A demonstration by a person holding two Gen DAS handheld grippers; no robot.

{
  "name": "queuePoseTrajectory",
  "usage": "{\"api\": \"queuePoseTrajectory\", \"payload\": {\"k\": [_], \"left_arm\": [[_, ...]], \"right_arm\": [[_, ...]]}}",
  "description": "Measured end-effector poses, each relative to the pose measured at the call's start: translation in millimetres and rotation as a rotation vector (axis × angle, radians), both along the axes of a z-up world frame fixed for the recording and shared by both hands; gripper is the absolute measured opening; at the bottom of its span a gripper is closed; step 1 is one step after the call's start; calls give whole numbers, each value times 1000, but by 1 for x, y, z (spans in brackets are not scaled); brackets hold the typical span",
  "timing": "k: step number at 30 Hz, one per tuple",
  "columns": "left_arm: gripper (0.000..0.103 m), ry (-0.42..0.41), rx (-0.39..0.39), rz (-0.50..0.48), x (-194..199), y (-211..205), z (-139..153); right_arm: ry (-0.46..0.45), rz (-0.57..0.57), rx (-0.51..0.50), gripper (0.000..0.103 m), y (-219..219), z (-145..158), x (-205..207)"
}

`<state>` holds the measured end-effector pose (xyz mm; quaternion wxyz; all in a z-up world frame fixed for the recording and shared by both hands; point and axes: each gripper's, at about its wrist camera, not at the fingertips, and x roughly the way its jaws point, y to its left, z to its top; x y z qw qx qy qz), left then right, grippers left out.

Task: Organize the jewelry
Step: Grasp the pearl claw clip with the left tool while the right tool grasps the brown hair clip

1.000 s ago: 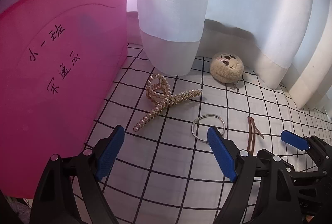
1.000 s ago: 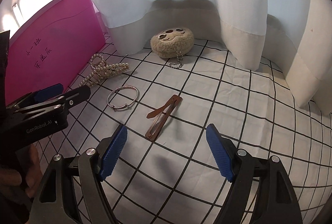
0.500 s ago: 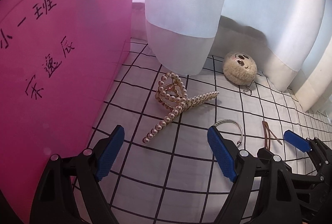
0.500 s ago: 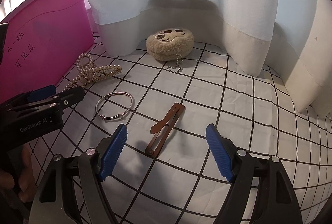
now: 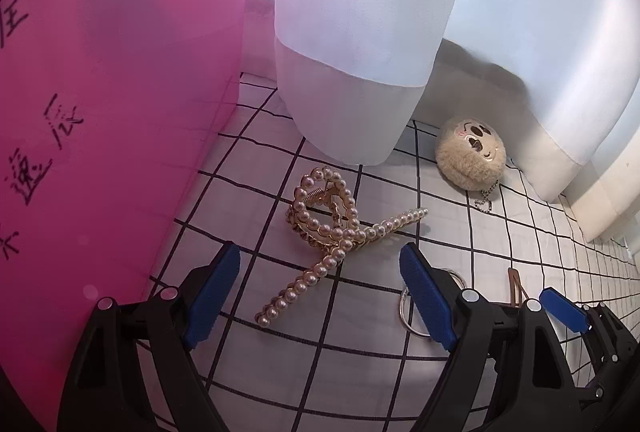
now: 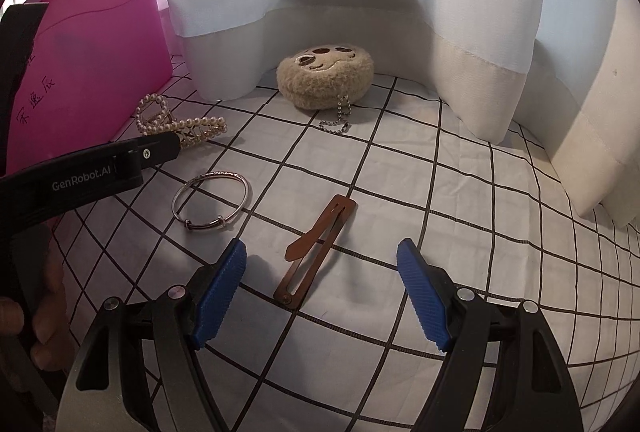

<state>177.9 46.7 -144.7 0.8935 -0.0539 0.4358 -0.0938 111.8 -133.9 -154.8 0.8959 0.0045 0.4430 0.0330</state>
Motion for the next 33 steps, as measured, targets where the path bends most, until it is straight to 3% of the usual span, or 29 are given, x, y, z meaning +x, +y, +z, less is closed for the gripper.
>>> {"api": "queuePoseTrajectory", "payload": {"k": [3, 17, 23, 25, 27, 33], "left_arm": [[81, 22, -28, 3, 8, 2, -3], [77, 13, 27, 3, 30, -13, 2], [57, 6, 45, 13, 30, -8, 7], [57, 4, 46, 10, 29, -7, 8], [57, 1, 51, 9, 27, -5, 9], [57, -9, 56, 11, 12, -5, 16]], "right_arm": [[1, 2, -12, 75, 3, -1, 2], [-14, 8, -30, 74, 10, -3, 7], [-31, 49, -31, 52, 16, -2, 7], [-35, 60, -32, 43, 18, -1, 8], [-39, 64, -37, 18, 20, 0, 9], [-44, 67, -9, 13, 14, 0, 7]]}}
